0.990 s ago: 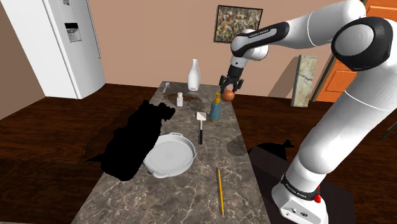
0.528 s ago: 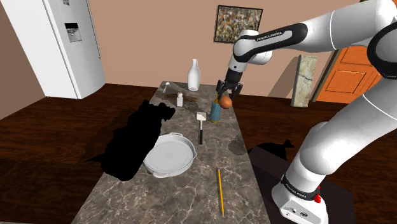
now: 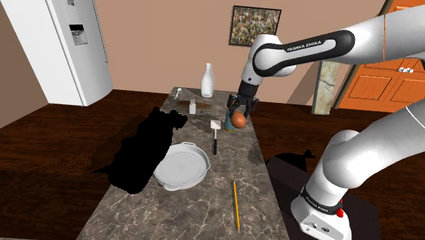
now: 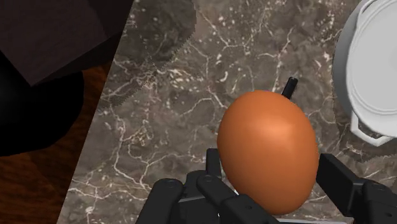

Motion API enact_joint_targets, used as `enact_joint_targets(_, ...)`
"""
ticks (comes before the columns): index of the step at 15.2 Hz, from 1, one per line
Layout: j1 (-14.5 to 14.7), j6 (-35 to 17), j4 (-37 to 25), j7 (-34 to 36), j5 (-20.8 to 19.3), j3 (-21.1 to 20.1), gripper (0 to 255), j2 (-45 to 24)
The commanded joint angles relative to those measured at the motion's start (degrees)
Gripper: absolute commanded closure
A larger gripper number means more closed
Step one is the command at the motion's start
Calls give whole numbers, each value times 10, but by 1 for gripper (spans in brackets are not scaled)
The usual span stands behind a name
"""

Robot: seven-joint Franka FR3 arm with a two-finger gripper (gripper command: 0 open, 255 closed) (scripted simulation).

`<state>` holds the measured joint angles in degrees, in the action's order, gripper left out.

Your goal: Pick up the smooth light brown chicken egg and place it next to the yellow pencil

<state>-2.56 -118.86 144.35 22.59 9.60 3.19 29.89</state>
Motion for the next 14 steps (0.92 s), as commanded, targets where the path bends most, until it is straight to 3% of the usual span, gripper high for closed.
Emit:
enact_joint_targets(1,11,0,22,29,9,-23,255,26)
enact_joint_targets(14,106,-3,74,215,95,-180,255,110)
